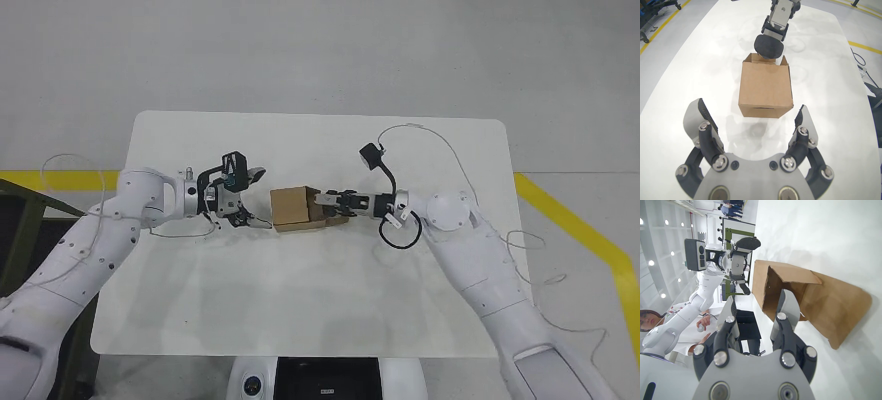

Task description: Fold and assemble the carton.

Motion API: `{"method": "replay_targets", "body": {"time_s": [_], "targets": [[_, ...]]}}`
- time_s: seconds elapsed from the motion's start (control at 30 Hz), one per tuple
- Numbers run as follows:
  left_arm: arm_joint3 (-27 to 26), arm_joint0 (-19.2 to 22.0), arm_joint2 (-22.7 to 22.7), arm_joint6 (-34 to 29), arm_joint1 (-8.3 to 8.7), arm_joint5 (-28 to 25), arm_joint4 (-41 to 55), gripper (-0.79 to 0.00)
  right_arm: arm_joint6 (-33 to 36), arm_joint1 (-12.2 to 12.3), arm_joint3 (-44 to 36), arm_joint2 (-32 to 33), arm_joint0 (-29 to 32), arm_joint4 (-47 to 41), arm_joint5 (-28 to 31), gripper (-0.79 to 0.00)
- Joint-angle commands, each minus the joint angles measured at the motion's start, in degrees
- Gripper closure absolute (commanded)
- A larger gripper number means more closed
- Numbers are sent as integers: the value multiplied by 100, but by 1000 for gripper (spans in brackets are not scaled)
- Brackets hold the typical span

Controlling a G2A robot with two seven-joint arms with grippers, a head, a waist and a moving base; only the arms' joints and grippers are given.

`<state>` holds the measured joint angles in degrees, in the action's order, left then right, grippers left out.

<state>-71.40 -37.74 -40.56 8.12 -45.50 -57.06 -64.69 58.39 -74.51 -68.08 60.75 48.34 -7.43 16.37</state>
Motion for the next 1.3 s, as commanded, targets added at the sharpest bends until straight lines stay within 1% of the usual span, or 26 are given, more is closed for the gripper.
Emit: {"method": "replay_targets", "body": {"time_s": [0.0,0.03,0.07,0.23,0.3,0.4,0.87,0.9,0.97,1.07,1.2,1.27], "targets": [[26,22,23,-50,-46,10,54,-785,20,71,-274,224,100,46,-78,-182],[28,26,36,-78,-66,12,64,-785,35,104,-411,325,154,62,-122,-55],[36,24,48,-107,-85,18,68,-785,65,136,-545,413,203,89,-152,0],[84,14,77,-191,-162,-18,76,-785,271,263,-1123,707,343,399,-205,0],[111,53,43,-207,-182,-51,78,-785,242,297,-1332,796,353,525,17,0],[151,105,-48,-171,-195,-94,192,-785,242,297,-1332,796,353,525,17,0],[142,116,-52,-200,-194,-94,239,-785,242,297,-1332,796,353,525,17,0],[135,93,-67,-221,-193,-13,234,-785,242,297,-1332,796,353,525,17,0],[118,40,-145,-325,-175,97,206,-785,149,310,-1357,791,440,600,-138,0],[52,-100,-261,-384,-132,93,200,-785,337,342,-1420,769,542,617,-469,0],[-143,-396,-371,-358,-72,56,128,-785,553,381,-1441,696,702,698,-822,0],[-232,-532,-423,-328,-49,49,105,-785,531,390,-1431,631,783,767,-945,0]]}}
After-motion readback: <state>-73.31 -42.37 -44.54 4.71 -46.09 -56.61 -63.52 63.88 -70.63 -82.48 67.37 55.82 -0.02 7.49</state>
